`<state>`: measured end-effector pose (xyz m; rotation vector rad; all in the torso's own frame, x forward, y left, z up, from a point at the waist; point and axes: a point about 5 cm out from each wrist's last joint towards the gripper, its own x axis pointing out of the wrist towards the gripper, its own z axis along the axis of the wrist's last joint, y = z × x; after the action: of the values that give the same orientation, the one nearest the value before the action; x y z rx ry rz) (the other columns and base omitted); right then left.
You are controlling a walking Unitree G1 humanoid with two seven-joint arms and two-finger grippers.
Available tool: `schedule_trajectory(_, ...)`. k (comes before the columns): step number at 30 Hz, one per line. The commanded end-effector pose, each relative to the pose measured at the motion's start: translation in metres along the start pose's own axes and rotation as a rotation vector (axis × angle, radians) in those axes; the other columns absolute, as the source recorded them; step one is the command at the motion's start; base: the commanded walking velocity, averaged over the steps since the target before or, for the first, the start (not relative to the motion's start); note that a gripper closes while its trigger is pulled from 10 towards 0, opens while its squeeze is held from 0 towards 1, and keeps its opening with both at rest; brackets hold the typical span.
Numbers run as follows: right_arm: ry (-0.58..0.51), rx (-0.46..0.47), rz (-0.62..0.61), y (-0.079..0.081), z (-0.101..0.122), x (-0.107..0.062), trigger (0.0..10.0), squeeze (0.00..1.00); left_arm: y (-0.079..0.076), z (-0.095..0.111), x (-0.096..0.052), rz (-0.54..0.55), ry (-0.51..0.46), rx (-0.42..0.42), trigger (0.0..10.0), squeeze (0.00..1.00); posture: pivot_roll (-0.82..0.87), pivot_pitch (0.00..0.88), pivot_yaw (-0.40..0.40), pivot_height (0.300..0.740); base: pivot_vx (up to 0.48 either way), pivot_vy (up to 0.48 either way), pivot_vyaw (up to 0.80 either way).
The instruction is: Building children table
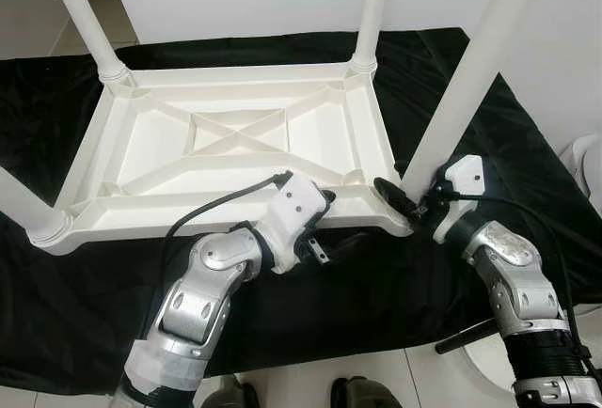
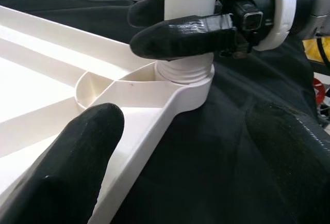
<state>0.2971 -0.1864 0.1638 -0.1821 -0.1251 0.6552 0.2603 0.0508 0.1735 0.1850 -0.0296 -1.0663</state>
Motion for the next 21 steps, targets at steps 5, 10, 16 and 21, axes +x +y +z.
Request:
schedule_trajectory(5,0.055,0.047,0.007,0.008,-0.014,-0.004,10.0,0.00,0.002,-0.004,0.000,0.034,0.020,0.008,10.0,0.00,-0.11,0.099,0.034,0.740,0.000,0.000,0.00)
schedule_trajectory(10,0.092,0.033,-0.128,0.005,-0.016,-0.003,10.0,0.00,0.001,-0.004,0.001,0.037,0.015,0.011,10.0,0.00,-0.12,0.099,0.029,0.740,0.000,0.000,0.00)
schedule_trajectory(16,0.091,0.106,-0.454,0.022,-0.016,0.003,10.0,0.00,0.003,-0.001,0.002,0.063,-0.002,0.003,10.0,0.00,-0.12,0.096,0.022,0.740,0.000,0.000,0.00)
schedule_trajectory(21,0.074,0.150,-0.648,0.040,-0.016,0.006,10.0,0.00,0.004,-0.001,0.003,0.070,-0.005,0.000,10.0,0.00,-0.12,0.095,0.021,0.740,0.000,0.000,0.00)
